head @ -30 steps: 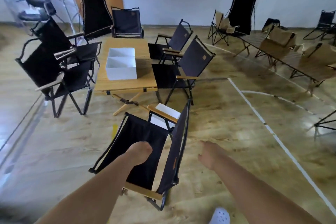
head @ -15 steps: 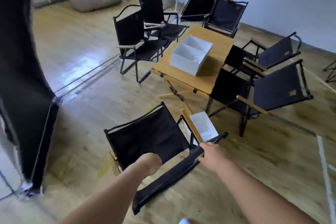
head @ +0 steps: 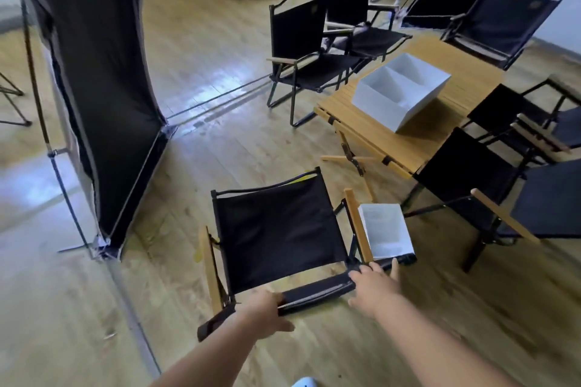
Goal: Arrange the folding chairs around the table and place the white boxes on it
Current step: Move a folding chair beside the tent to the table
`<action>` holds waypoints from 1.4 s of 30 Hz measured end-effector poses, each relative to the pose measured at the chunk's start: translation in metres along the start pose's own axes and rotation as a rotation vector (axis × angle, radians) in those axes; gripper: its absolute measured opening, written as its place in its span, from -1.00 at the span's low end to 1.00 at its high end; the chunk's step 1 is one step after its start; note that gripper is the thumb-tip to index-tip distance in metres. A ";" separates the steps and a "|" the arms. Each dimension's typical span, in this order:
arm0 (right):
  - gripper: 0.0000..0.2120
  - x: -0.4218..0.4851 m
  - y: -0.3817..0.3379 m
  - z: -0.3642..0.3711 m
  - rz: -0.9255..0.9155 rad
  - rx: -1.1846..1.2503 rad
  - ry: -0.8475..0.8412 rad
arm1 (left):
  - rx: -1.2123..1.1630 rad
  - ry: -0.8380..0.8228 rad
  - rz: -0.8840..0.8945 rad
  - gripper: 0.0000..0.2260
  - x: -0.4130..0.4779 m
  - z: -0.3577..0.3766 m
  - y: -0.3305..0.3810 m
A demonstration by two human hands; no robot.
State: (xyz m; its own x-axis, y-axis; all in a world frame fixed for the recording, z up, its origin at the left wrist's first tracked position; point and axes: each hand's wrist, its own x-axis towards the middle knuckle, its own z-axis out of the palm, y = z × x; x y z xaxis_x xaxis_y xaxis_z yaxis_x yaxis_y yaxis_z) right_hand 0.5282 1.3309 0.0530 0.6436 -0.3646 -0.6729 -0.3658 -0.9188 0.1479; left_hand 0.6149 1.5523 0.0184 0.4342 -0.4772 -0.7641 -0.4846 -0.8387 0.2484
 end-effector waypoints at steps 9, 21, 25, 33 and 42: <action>-0.57 0.002 0.028 -0.011 -0.012 -0.057 0.109 | 0.173 0.016 -0.105 -0.44 -0.010 -0.005 -0.008; -0.63 -0.005 0.018 -0.008 0.004 0.082 0.103 | 0.253 0.061 -0.134 -0.48 -0.006 -0.031 -0.030; -0.64 0.000 0.012 -0.007 0.015 0.138 0.111 | 0.278 0.075 -0.134 -0.46 0.004 -0.047 -0.038; -0.64 0.018 -0.003 -0.020 0.068 0.219 0.087 | 0.403 0.147 -0.075 -0.49 0.050 -0.116 -0.048; -0.63 0.070 -0.025 -0.074 0.280 0.372 0.105 | 0.635 0.223 0.162 -0.49 0.141 -0.236 -0.060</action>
State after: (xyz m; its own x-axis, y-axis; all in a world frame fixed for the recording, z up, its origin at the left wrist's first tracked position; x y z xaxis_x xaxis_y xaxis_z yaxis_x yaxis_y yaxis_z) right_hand 0.6325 1.3171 0.0561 0.5431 -0.6213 -0.5648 -0.7384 -0.6736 0.0309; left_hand 0.8840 1.4729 0.0359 0.4315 -0.6827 -0.5896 -0.8778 -0.4685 -0.0999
